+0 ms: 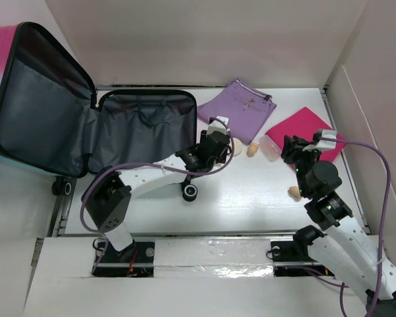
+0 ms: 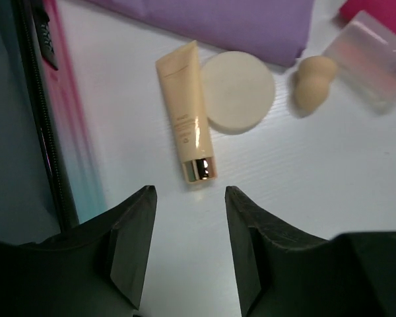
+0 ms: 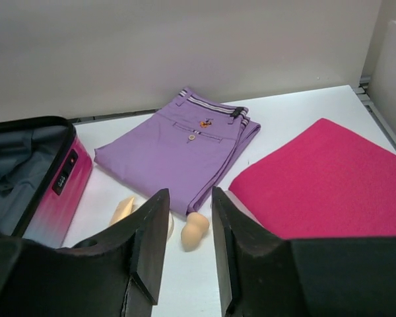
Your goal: Pack the luggage
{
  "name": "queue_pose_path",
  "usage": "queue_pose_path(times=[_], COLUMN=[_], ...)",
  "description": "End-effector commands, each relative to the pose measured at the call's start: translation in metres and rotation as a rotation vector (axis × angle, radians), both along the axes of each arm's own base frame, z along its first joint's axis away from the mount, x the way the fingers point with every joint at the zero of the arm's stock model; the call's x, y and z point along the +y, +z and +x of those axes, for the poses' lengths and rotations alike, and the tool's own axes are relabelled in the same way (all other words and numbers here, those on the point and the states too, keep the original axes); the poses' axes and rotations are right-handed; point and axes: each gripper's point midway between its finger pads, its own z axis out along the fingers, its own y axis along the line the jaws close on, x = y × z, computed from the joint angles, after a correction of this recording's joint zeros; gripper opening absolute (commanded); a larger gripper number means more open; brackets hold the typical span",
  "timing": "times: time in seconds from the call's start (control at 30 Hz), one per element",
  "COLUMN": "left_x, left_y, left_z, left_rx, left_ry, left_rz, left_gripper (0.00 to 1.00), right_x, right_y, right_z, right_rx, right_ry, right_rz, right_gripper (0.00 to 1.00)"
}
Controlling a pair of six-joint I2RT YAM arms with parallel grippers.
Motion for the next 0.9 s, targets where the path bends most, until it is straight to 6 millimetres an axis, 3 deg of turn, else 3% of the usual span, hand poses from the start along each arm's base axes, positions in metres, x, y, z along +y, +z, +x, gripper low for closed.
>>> queue_pose_path(times=[0.0,0.13,0.17,0.23,0.37,0.73,0.87], left_x=[-0.004,-0.014,-0.014,-0.021,-0.022,-0.014,-0.010], left_y=[-0.015,-0.038,-0.042,-0.053,-0.064,-0.111,-0.125], left_z=[0.017,0.028,0.032,0.036,0.051,0.079,0.082], left_rx=[0.023,0.065,0.074,0.090,0.099,0.137,0.159], left_ry=[0.021,-0.002,-0.002,-0.011,0.001,0.035,0.036], left_rz=[0.032,0.058,0.060,0.083,0.105,0.231,0.257], left_gripper=[0.44,0.45,0.52,0.61,0.64,0.56,0.40], right_x=[-0.006,-0.004,-0.004,-0.003,0.000,0.001,0.002], right_y=[0.014,0.013,0.014,0.013,0.014,0.015,0.014], right_z=[-0.001,-0.001,-0.001,0.000,0.000,-0.001,0.000], right_rx=[-0.053,-0.048,-0.051,-0.049,-0.053,-0.058,-0.055], right_ry=[-0.021,-0.014,-0.014,-0.011,0.007,0.014,0.017], right_rz=[0.030,0.023,0.024,0.023,0.015,0.013,0.010], right_gripper=[0.39,0.39,0.39,0.45,0.53,0.53,0.53])
